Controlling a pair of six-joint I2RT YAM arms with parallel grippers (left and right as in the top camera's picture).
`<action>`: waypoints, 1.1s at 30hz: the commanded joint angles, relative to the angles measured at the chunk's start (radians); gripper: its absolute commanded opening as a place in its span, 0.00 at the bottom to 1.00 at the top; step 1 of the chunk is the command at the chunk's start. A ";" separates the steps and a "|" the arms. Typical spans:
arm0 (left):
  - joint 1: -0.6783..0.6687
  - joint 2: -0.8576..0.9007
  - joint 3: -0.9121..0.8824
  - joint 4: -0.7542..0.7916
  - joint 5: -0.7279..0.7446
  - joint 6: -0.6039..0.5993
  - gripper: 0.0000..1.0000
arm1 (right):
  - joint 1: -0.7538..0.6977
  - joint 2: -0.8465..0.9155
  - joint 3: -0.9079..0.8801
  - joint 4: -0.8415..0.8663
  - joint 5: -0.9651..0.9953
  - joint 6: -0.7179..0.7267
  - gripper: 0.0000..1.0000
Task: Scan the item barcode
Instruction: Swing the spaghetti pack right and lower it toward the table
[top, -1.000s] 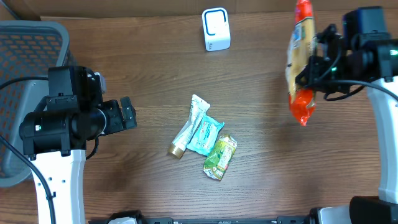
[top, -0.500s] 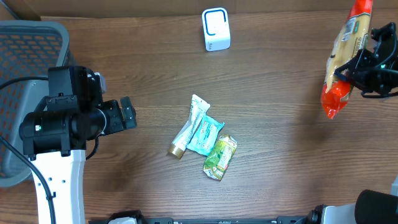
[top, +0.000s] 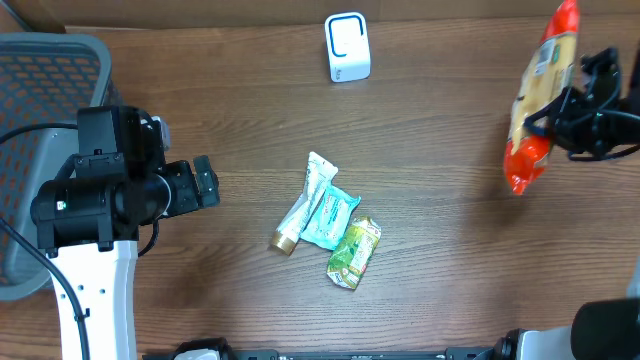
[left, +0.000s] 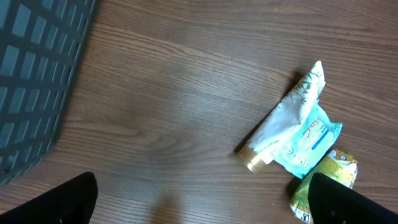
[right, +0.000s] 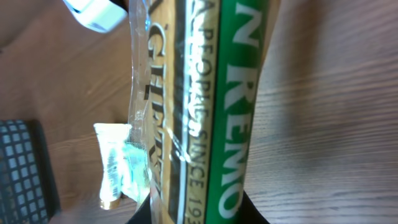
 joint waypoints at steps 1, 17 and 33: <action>0.003 0.000 0.010 0.003 0.003 -0.017 1.00 | -0.008 0.002 -0.127 0.087 -0.014 -0.010 0.04; 0.003 0.000 0.010 0.003 0.004 -0.017 1.00 | -0.008 0.148 -0.521 0.536 0.088 0.077 0.09; 0.003 0.000 0.010 0.003 0.003 -0.017 0.99 | -0.006 0.157 -0.339 0.307 0.033 0.102 0.71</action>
